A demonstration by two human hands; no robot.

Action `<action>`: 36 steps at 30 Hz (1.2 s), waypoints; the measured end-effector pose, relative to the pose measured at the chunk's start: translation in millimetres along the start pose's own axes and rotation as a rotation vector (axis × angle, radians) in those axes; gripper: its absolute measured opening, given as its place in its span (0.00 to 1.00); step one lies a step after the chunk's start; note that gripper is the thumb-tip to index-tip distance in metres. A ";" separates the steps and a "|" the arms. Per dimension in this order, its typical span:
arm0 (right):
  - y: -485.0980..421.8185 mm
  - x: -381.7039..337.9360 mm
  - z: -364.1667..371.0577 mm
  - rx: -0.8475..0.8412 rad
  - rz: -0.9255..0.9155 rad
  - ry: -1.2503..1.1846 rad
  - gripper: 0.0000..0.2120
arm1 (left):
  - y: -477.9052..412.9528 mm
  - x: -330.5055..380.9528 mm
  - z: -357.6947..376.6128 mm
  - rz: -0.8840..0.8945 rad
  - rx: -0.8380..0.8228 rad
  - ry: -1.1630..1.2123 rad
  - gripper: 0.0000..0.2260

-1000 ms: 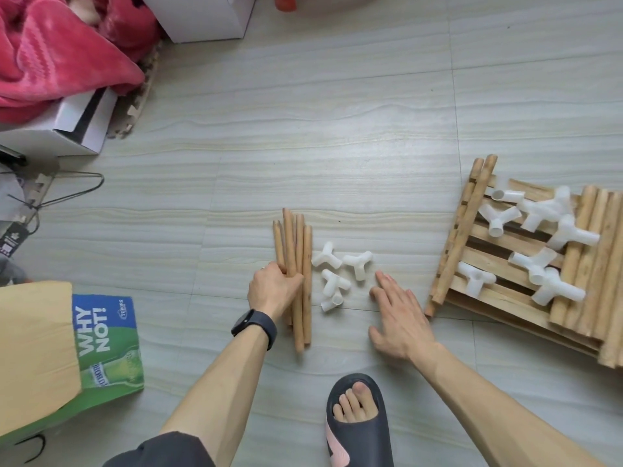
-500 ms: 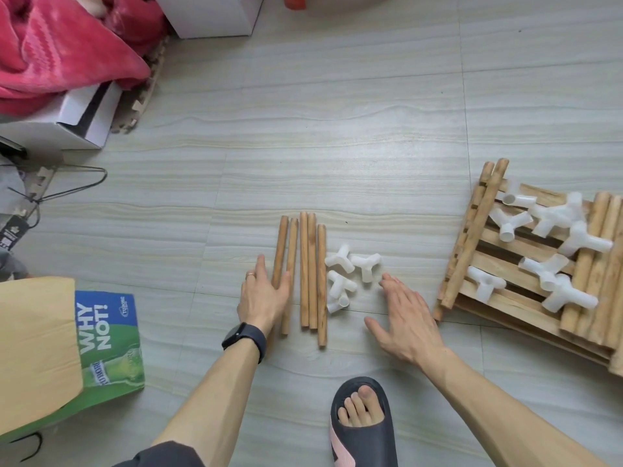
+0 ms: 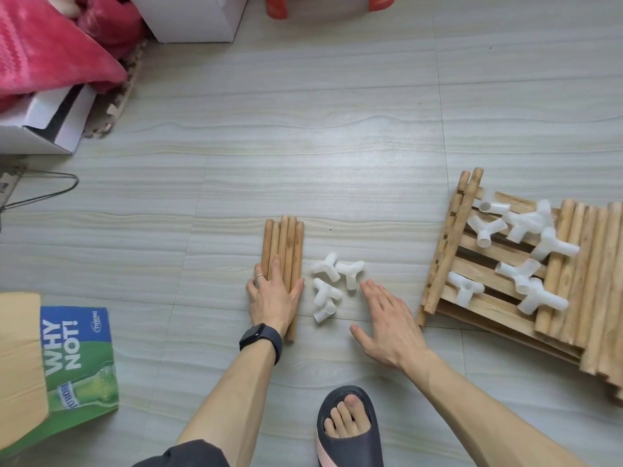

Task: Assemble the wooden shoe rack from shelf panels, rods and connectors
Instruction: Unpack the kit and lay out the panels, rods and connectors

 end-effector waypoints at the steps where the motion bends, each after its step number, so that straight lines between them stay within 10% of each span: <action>1: 0.3 -0.3 -0.9 -0.022 0.002 0.005 0.41 | 0.7 0.7 -0.3 -0.003 -0.008 0.005 0.34; 6: 0.6 -15.8 -25.8 -0.272 0.035 0.058 0.38 | 4.3 16.4 -17.8 -0.003 -0.019 -0.018 0.32; 10: 8.0 -26.5 -82.1 -0.402 -0.035 0.031 0.29 | 5.1 63.3 -40.0 0.355 0.087 -0.036 0.35; 16: 62.2 55.1 -189.2 -0.274 -0.007 0.206 0.22 | 47.8 187.7 -54.1 0.587 -0.071 0.065 0.34; 24: 144.6 220.0 -200.4 0.269 0.731 -0.220 0.29 | 136.6 328.0 -22.2 1.020 -0.260 -0.109 0.28; 36: 115.5 267.5 -161.6 0.403 0.869 -0.217 0.32 | 195.1 397.8 63.7 0.796 -0.031 -0.351 0.29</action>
Point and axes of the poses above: each hand's wrist, its own y-axis away from the middle knuckle, its own z-axis out of the palm, x = y × z, the point moved 2 cm from there along -y, towards the middle knuckle, and after that the axes turned 11 degrees about x, right-handed, at the moved point
